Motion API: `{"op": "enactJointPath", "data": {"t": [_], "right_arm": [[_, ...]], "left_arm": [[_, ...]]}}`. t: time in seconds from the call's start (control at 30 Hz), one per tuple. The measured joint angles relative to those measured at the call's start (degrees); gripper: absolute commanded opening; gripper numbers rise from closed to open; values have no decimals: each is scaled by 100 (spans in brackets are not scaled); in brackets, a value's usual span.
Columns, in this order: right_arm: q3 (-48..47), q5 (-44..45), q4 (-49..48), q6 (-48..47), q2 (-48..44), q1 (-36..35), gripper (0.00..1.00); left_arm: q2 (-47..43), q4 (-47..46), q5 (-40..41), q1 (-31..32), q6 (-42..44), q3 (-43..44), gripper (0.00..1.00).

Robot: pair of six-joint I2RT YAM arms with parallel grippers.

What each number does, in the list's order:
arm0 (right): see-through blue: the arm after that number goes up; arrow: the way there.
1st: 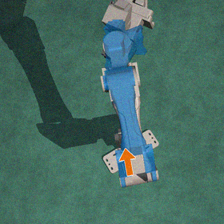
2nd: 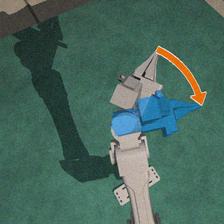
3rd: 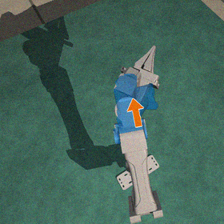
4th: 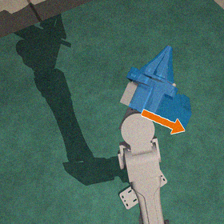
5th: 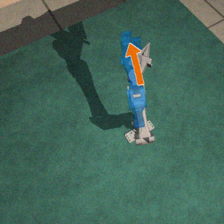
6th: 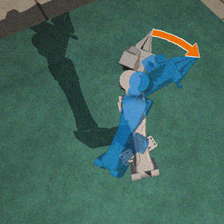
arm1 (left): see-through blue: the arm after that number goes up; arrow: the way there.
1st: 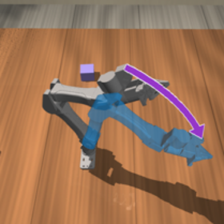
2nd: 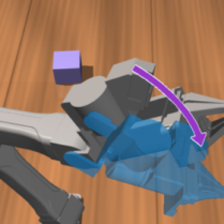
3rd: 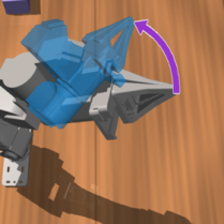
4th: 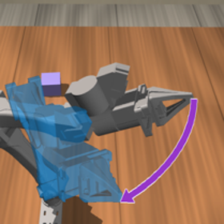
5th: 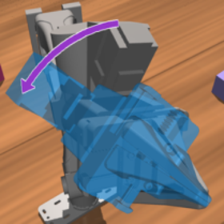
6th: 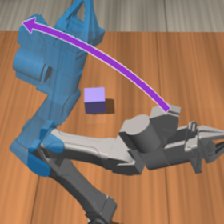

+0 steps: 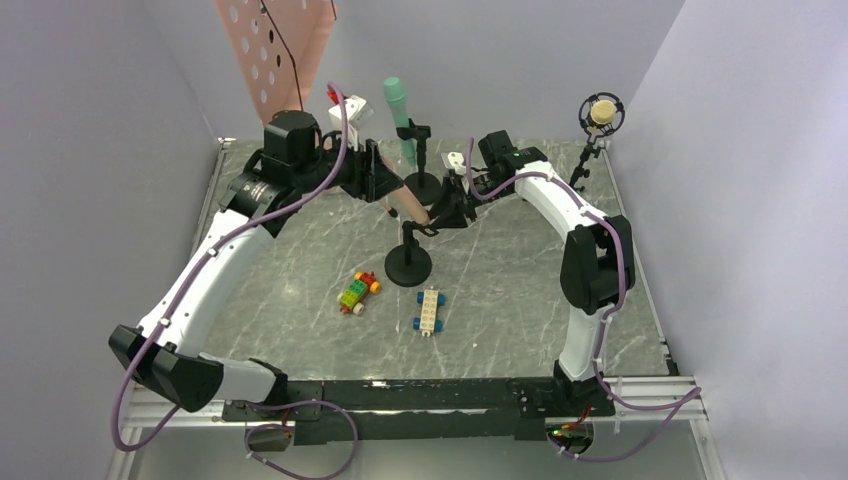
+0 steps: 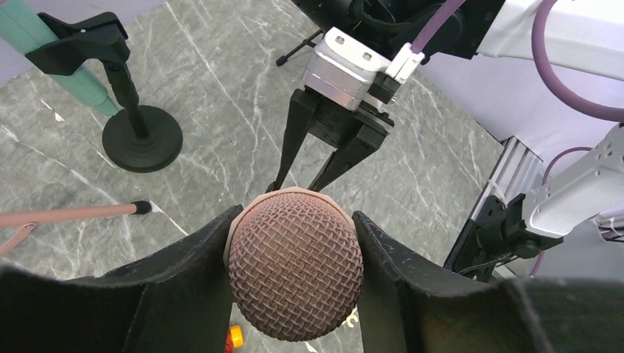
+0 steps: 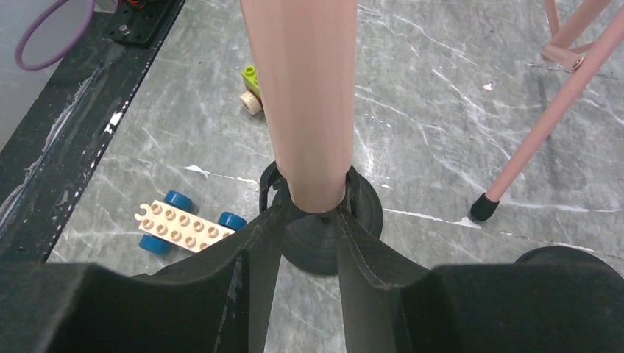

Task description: Attach the microphones to the stand

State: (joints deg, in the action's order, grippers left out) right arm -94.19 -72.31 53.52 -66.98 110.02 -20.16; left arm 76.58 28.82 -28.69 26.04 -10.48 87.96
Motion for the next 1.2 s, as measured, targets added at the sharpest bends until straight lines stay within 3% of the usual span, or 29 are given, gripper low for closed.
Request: {"op": "enactJointPath", "data": {"t": [1.2], "right_arm": [[-136, 114, 455, -391, 0, 66, 54]], "left_arm": [[697, 20, -450, -96, 238, -293, 2]]}}
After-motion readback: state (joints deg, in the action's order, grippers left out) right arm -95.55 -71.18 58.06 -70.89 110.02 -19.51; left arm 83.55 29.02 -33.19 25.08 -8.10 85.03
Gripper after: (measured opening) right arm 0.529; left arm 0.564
